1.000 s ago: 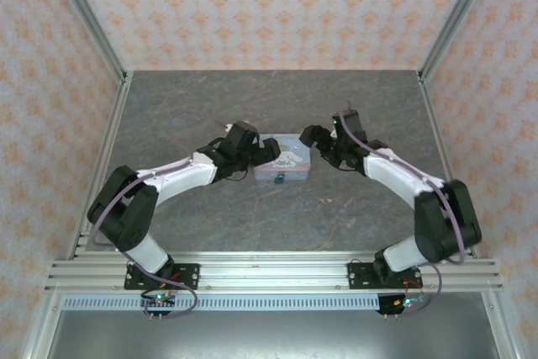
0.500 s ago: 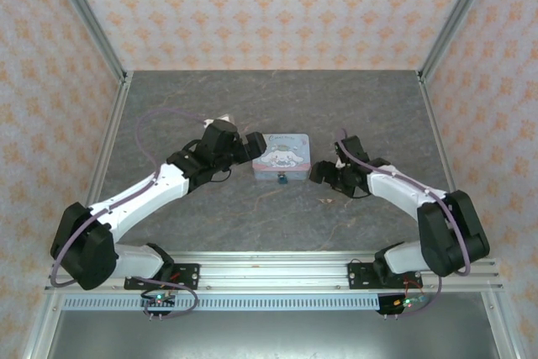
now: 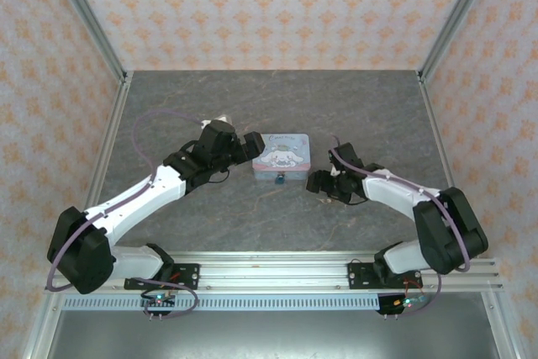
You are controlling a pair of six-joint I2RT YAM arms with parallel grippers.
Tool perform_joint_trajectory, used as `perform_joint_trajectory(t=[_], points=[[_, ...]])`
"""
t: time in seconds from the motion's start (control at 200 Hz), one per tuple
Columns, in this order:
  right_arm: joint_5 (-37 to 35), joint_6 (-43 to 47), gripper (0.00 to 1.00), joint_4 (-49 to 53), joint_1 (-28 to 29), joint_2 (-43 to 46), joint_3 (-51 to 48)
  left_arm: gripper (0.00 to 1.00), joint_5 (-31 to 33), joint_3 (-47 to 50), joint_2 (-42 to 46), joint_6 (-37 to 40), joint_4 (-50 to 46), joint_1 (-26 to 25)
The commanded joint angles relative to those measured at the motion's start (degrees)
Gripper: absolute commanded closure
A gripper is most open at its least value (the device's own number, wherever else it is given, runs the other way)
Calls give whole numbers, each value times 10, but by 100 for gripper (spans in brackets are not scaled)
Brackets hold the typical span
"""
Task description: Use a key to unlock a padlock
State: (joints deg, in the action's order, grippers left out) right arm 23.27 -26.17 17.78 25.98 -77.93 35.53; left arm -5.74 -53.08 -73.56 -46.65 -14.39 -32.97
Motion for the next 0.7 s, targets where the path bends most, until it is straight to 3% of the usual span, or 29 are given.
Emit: perform_joint_trajectory(t=[0.0,0.215,0.355,0.53,0.696], points=[[3,-24,26,29,14,30,-17,0,-5,8,-7,-5,6,1],[-19,-46,29,50,58,47,-11,0,-10,9,-16,-6,14,0],[-83,-40,29,94,74,43,16,0,-10,10,-14,-5,14,1],[-141,17,29,149,75,25,67,0,-11,10,-17,-1,12,0],[-142,76,28,158,76,-17,91,0,-12,11,-21,-1,17,1]])
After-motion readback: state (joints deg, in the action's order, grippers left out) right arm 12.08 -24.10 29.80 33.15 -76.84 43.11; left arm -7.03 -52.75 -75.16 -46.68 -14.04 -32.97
